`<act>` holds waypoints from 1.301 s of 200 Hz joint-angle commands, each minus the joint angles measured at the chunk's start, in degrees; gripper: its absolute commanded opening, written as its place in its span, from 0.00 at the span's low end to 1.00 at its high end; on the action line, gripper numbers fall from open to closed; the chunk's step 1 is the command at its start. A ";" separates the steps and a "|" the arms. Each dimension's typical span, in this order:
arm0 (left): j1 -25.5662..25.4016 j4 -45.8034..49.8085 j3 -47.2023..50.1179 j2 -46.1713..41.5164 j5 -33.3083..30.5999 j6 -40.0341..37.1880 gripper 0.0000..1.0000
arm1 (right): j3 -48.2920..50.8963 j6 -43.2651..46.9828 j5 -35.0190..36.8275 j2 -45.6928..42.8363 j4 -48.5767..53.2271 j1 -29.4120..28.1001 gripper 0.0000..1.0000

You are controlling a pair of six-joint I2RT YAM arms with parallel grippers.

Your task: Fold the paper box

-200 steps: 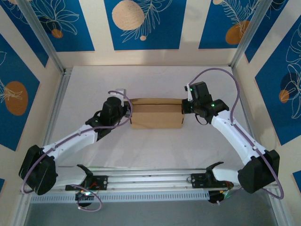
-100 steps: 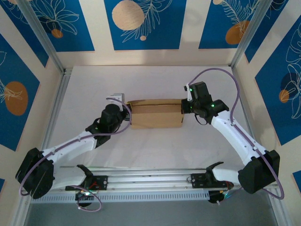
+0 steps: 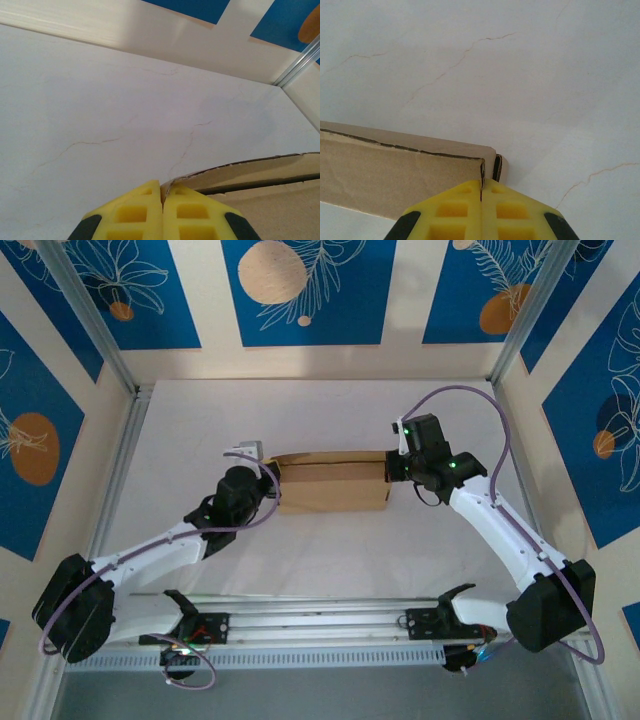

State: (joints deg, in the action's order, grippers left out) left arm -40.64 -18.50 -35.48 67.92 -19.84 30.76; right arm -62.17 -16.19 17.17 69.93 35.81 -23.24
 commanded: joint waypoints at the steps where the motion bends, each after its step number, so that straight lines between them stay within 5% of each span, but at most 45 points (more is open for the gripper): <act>1: -1.02 8.35 1.86 0.90 0.39 0.70 0.00 | -0.67 0.31 -4.74 0.19 2.42 -0.92 0.00; 62: -1.09 8.92 1.76 0.72 -0.73 -2.04 0.00 | 1.67 8.30 -1.61 -0.04 -0.31 -1.01 0.00; 127: -1.07 8.73 1.55 1.07 -0.78 -2.81 0.00 | 4.67 6.65 -1.81 -0.66 -3.39 -1.70 0.00; 185: -1.06 8.75 2.23 0.21 -1.28 -3.58 0.00 | 18.64 4.29 6.99 -10.96 -19.63 -5.22 0.00; 260: -1.03 6.32 6.07 -0.17 -1.05 -4.09 0.00 | 32.84 3.39 5.55 -15.70 -34.16 -5.30 0.00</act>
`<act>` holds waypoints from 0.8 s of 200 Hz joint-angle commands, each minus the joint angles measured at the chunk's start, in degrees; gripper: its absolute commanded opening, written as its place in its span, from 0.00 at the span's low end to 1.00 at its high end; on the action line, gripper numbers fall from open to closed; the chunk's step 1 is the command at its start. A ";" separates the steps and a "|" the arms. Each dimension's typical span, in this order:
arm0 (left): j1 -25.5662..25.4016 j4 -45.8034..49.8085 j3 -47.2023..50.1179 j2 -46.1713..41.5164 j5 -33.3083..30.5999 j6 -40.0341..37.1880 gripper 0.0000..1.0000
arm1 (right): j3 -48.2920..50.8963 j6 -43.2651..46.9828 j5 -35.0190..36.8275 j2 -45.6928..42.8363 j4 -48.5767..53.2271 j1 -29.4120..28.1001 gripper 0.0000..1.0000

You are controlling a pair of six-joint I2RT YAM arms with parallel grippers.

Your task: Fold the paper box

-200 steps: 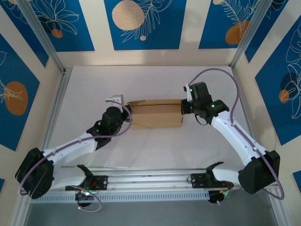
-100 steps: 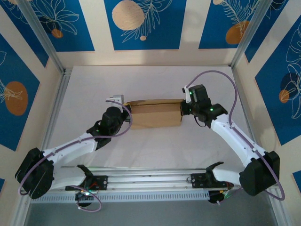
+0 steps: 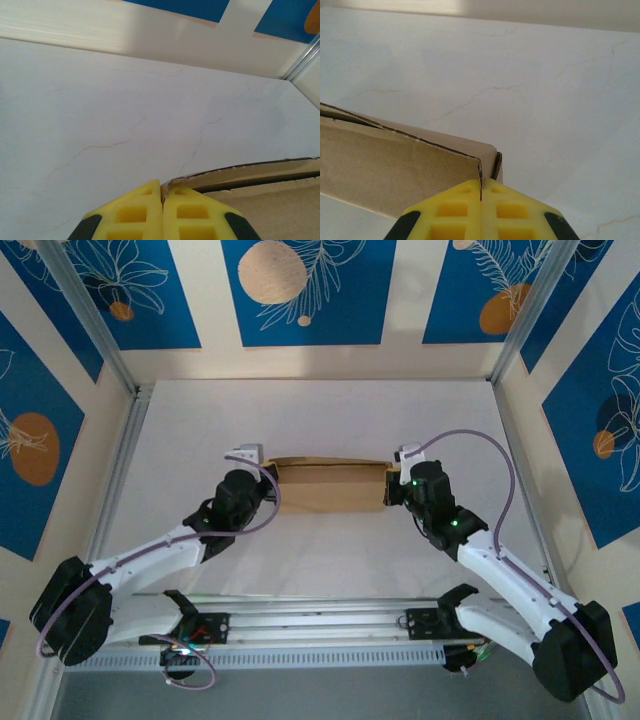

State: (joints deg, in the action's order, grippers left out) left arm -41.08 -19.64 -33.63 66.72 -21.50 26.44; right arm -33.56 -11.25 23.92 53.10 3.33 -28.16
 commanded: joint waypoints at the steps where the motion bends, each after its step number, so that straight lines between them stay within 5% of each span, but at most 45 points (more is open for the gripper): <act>1: -0.59 7.39 4.29 1.04 0.59 0.30 0.00 | 4.40 -1.66 -1.14 1.13 -1.80 -0.39 0.00; 160: -4.42 6.02 9.69 2.93 -0.98 -2.44 0.00 | 3.62 -6.77 -7.11 4.50 -1.16 3.20 0.03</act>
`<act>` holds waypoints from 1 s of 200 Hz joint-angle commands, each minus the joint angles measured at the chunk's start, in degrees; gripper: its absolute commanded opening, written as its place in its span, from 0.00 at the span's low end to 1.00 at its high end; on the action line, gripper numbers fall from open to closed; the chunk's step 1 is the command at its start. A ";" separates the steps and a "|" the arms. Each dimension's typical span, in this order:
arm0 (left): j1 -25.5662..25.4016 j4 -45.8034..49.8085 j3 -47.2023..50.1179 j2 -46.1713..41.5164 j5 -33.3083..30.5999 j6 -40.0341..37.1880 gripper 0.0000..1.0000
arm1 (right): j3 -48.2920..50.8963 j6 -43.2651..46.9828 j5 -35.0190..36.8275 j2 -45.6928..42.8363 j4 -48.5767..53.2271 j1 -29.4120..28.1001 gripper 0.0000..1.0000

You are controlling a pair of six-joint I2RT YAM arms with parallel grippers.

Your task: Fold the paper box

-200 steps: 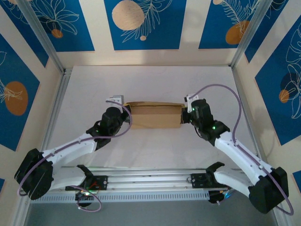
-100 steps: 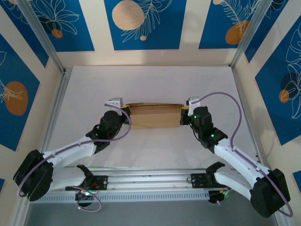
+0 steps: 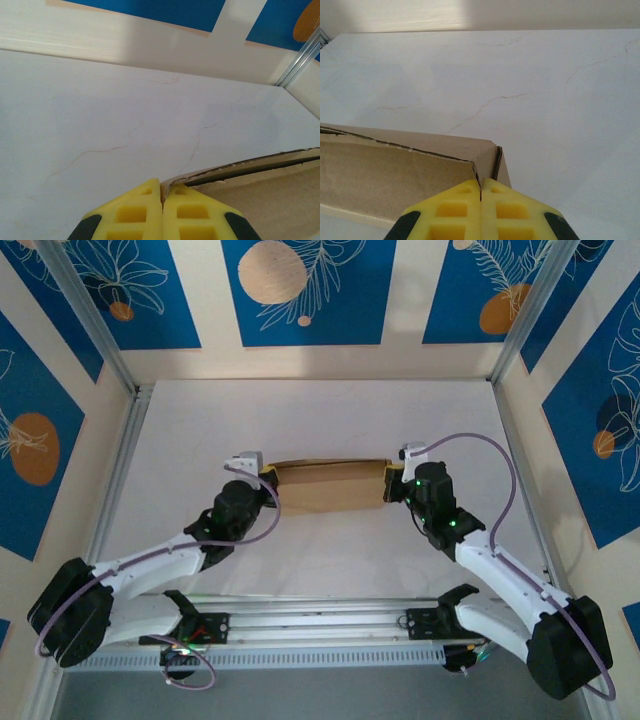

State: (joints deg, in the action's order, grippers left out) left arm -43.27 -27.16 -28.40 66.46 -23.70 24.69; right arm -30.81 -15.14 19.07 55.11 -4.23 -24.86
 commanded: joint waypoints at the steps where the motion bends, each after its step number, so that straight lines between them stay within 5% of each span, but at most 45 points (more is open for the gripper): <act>1: -2.29 13.54 4.48 3.21 1.22 -0.74 0.00 | 0.85 -2.97 -2.23 2.52 6.41 -0.10 0.04; 43: -2.36 14.72 3.77 4.21 -0.44 -1.40 0.00 | 0.16 -4.04 -2.79 1.20 6.90 0.21 0.09; 70: -2.36 17.22 1.80 4.45 -1.72 -1.40 0.00 | -3.04 -3.29 -4.68 -0.50 8.30 1.30 0.29; 159: -2.36 18.94 -1.26 6.64 -1.09 -4.34 0.00 | -11.77 -2.53 -14.15 -4.87 12.72 6.43 0.66; 200: -2.35 18.98 -1.18 6.82 -0.99 -4.93 0.00 | -23.60 -7.44 -17.17 1.06 22.94 10.45 0.62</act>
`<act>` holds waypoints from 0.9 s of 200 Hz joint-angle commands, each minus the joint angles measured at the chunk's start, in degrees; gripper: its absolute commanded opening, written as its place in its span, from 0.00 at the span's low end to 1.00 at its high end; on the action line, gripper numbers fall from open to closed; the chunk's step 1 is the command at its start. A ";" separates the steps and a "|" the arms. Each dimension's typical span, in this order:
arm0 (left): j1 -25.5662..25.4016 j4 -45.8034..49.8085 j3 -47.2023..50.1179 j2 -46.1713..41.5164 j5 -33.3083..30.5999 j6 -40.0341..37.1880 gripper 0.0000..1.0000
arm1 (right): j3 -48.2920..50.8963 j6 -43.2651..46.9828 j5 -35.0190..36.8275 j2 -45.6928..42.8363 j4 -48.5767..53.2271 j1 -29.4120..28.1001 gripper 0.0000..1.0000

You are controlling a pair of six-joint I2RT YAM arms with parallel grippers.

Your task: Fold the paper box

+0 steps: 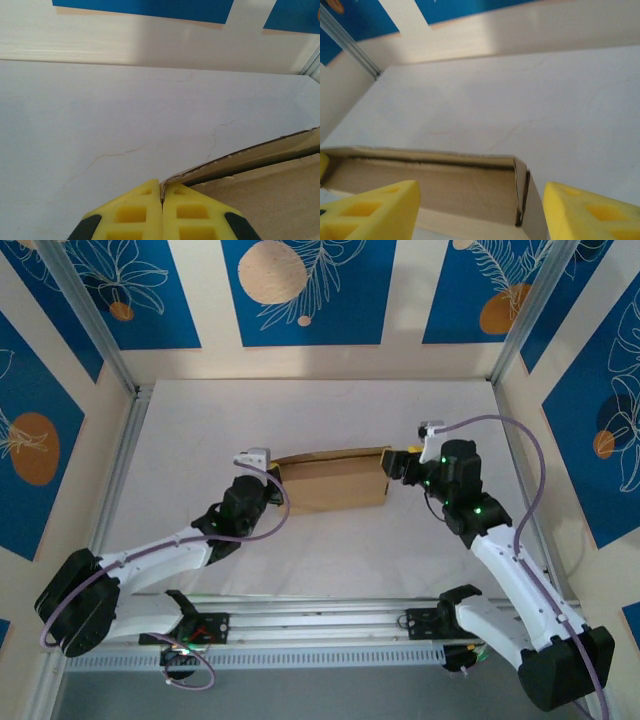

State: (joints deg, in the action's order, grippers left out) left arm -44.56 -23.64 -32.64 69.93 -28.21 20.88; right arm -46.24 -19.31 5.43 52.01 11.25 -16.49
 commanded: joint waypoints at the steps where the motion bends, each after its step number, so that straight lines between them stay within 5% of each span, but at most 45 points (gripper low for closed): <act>1: -1.06 15.46 3.09 3.36 3.51 -1.20 0.00 | -8.61 -3.36 -3.60 4.51 7.69 2.17 0.61; 38: -1.06 15.31 3.11 3.12 3.63 -2.12 0.00 | -23.33 -11.15 -4.52 17.07 20.36 2.00 0.48; 57: -1.06 15.05 3.08 3.25 3.60 -2.51 0.00 | -30.00 -18.64 -10.56 23.19 23.59 0.64 0.43; 112: -1.07 15.16 3.03 2.98 3.42 -3.33 0.00 | -40.86 -24.28 -3.05 35.00 23.67 -9.01 0.28; 180: -1.06 14.85 3.20 2.72 3.34 -3.39 0.00 | -27.08 -23.49 -2.23 33.91 18.95 -12.76 0.25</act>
State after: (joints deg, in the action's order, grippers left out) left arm -44.56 -23.57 -32.64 69.82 -28.12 18.85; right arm -78.43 -42.09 3.01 88.27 30.98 -28.77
